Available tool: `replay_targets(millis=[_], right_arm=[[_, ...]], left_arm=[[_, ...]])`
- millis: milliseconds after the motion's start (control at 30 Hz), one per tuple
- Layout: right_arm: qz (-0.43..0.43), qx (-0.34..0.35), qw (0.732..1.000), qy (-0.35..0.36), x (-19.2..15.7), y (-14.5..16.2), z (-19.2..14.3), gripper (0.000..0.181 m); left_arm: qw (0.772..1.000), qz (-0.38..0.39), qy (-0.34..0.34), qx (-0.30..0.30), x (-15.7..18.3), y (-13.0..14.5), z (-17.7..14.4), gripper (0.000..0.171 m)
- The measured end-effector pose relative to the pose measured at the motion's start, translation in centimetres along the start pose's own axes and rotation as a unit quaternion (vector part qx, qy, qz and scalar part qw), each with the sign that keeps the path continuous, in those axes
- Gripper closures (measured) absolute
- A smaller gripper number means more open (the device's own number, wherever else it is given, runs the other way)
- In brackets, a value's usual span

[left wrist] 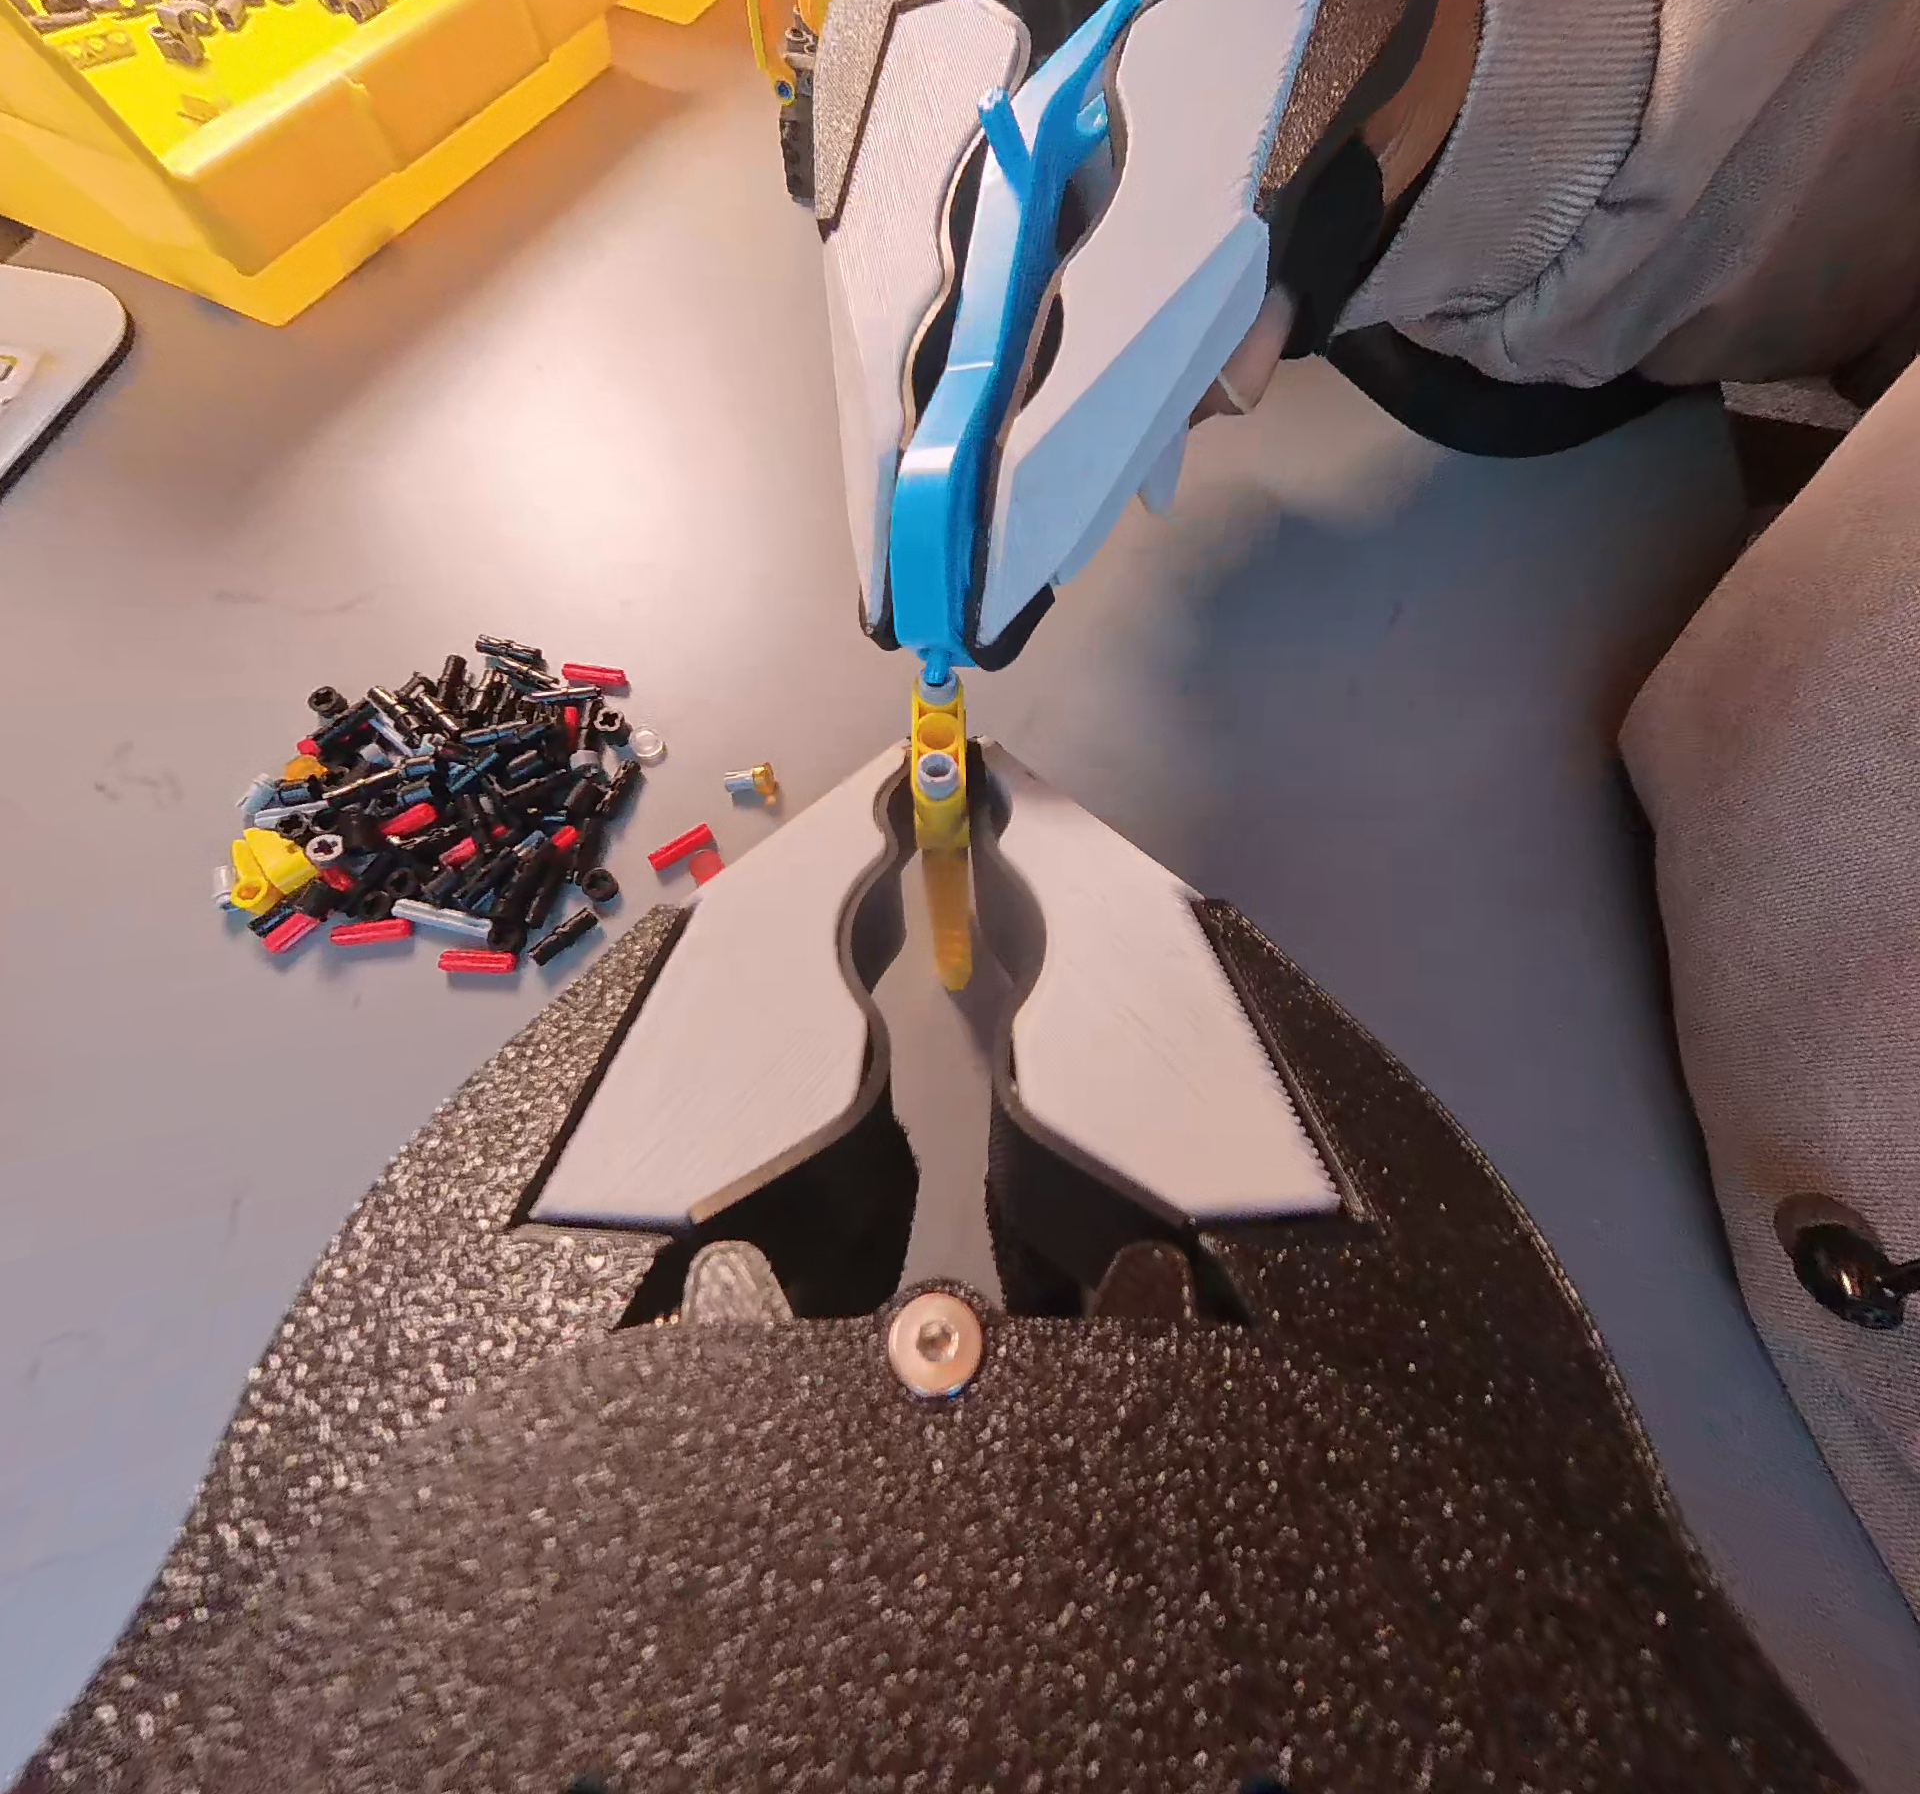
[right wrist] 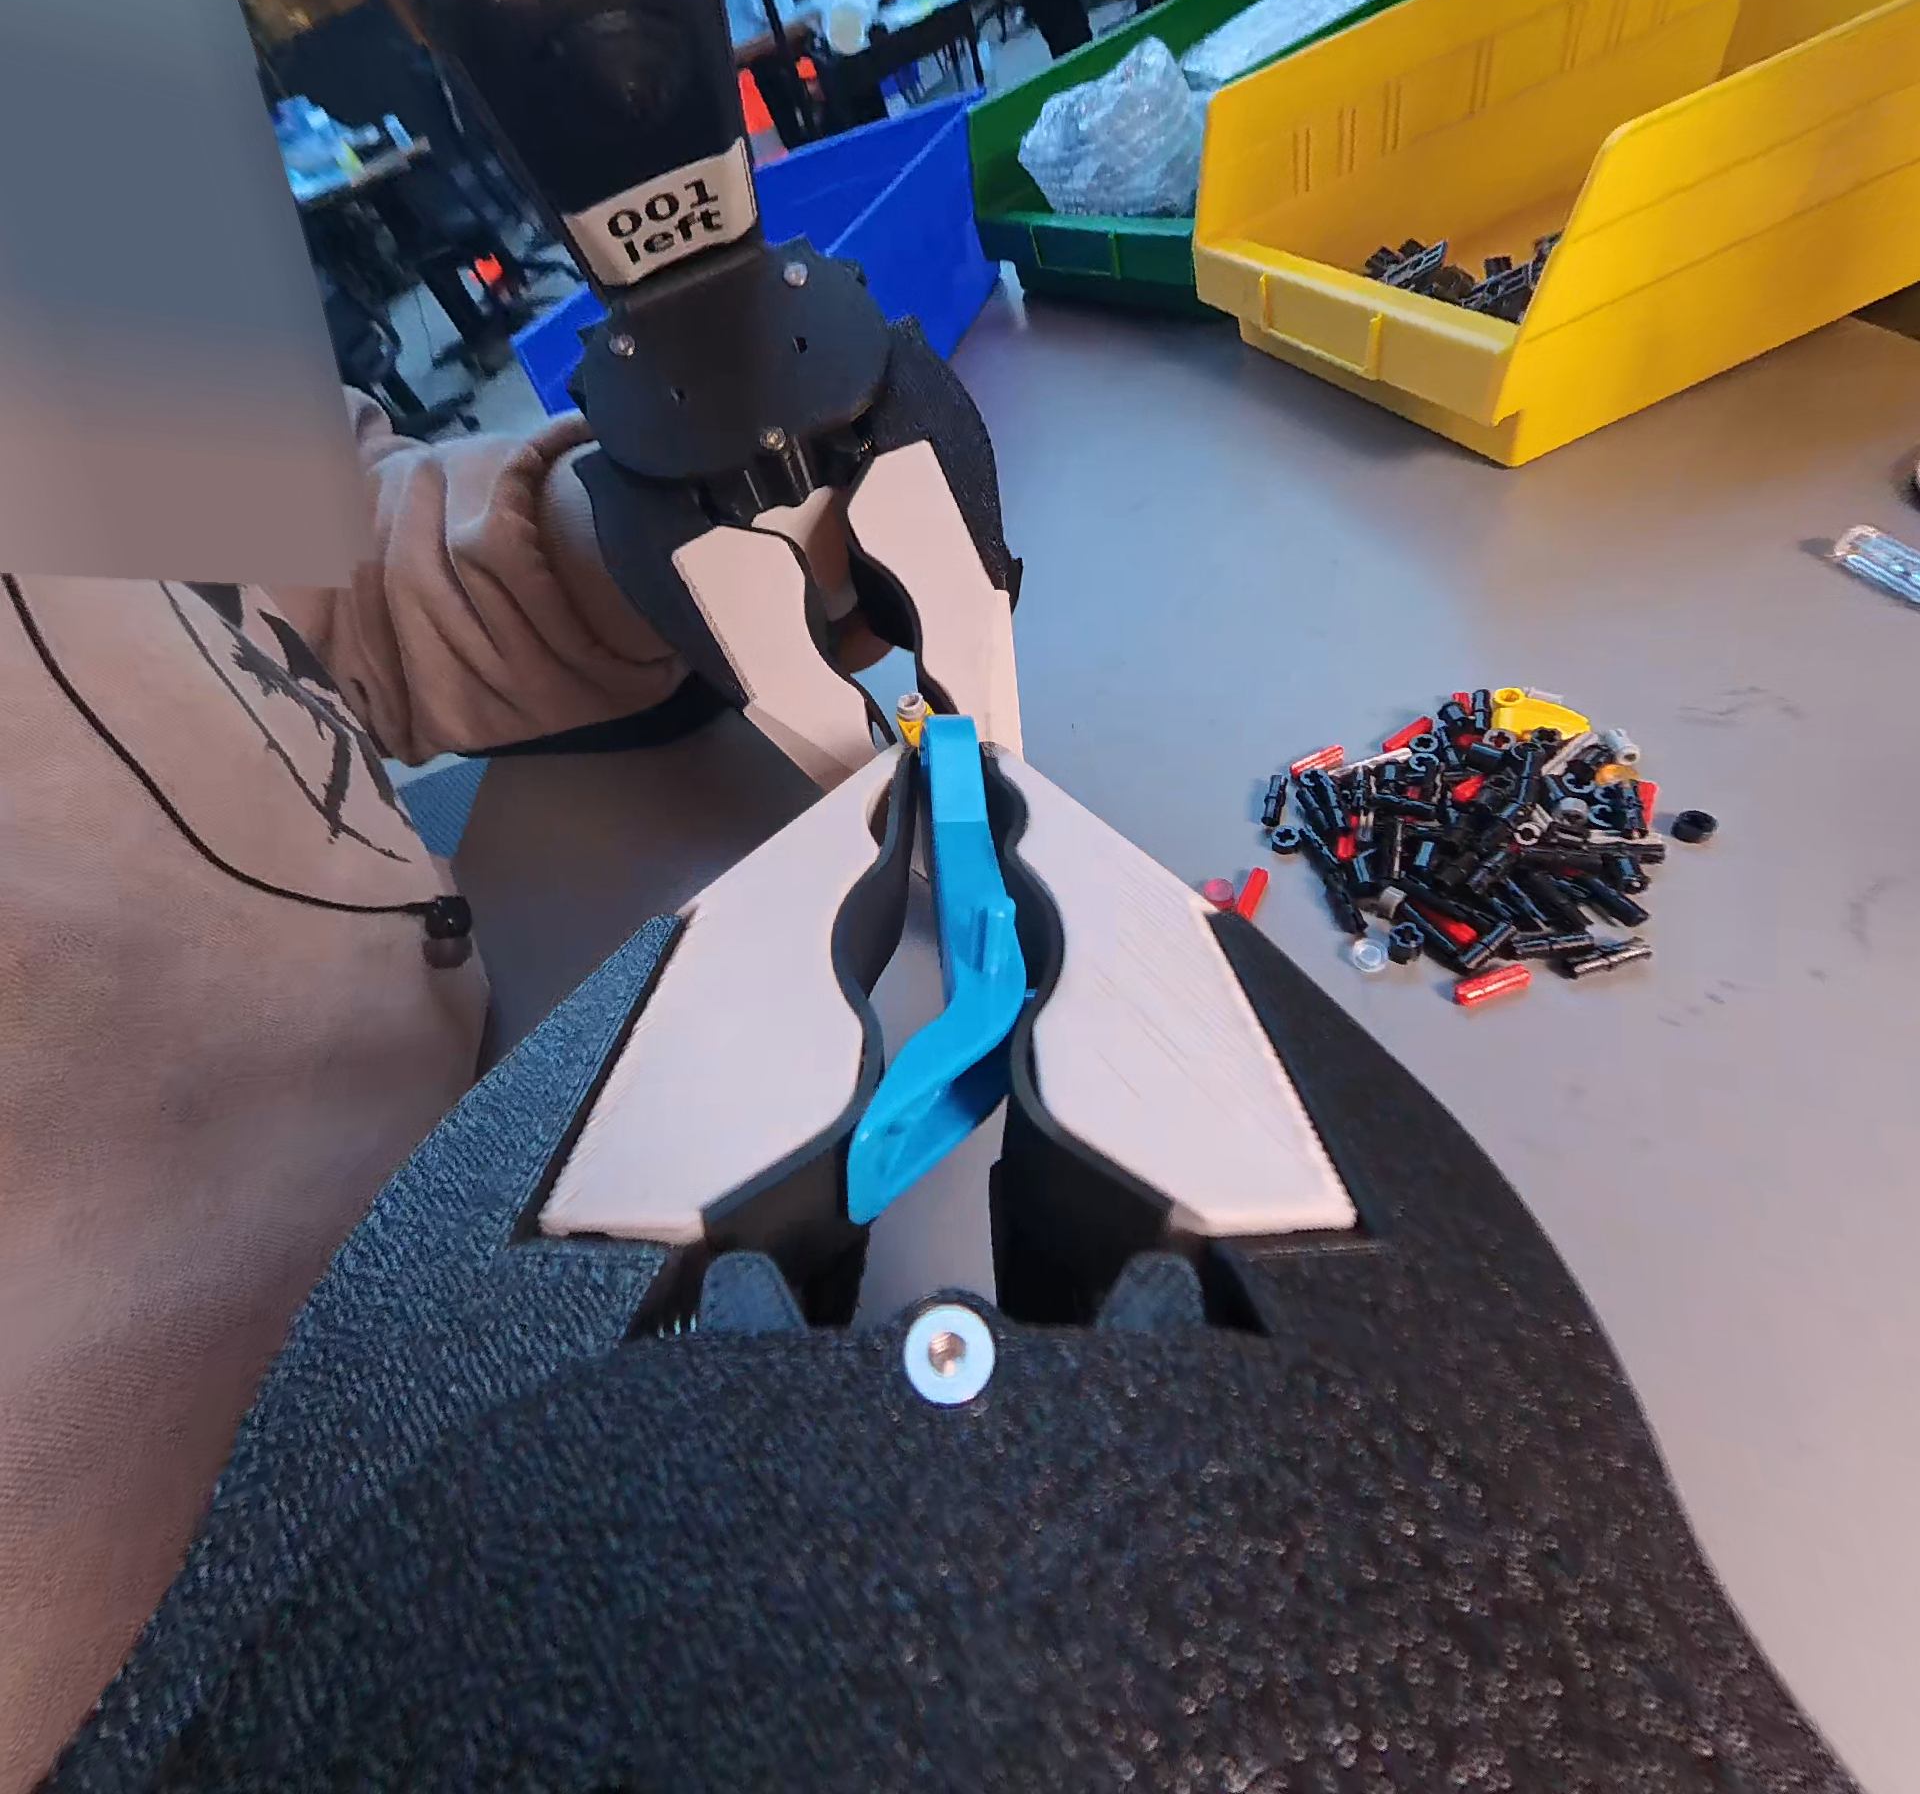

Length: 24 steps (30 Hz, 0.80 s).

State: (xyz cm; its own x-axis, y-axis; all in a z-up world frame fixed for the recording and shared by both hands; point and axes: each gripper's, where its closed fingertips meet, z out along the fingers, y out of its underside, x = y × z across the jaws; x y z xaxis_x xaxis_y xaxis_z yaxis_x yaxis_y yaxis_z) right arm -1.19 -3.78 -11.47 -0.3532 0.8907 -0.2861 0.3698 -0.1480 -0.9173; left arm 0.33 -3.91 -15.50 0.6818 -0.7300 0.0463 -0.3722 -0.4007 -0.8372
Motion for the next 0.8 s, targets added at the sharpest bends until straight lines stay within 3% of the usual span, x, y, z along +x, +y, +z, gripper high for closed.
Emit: replay_targets(millis=[333, 500, 633, 800], right_arm=[[-0.071, -0.105, 0.992, 0.027, 0.3, 1.6, -1.1, 0.171], [-0.068, -0.139, 0.988, -0.002, -0.3, 2.3, -1.3, 0.172], [-0.080, -0.186, 0.979, -0.004, -0.3, 3.8, -1.2, 0.172], [-0.058, -0.182, 0.981, 0.007, 0.1, 4.1, -0.9, 0.173]], left_arm=[[0.999, 0.046, -0.011, 0.008, 0.2, 0.3, 0.4, 0.165], [0.997, 0.072, -0.002, 0.015, 0.9, 0.0, 0.6, 0.166], [0.997, 0.078, -0.002, -0.023, 1.1, 1.1, 1.1, 0.166], [0.997, 0.072, -0.008, -0.041, 0.9, 1.4, 1.3, 0.168]])
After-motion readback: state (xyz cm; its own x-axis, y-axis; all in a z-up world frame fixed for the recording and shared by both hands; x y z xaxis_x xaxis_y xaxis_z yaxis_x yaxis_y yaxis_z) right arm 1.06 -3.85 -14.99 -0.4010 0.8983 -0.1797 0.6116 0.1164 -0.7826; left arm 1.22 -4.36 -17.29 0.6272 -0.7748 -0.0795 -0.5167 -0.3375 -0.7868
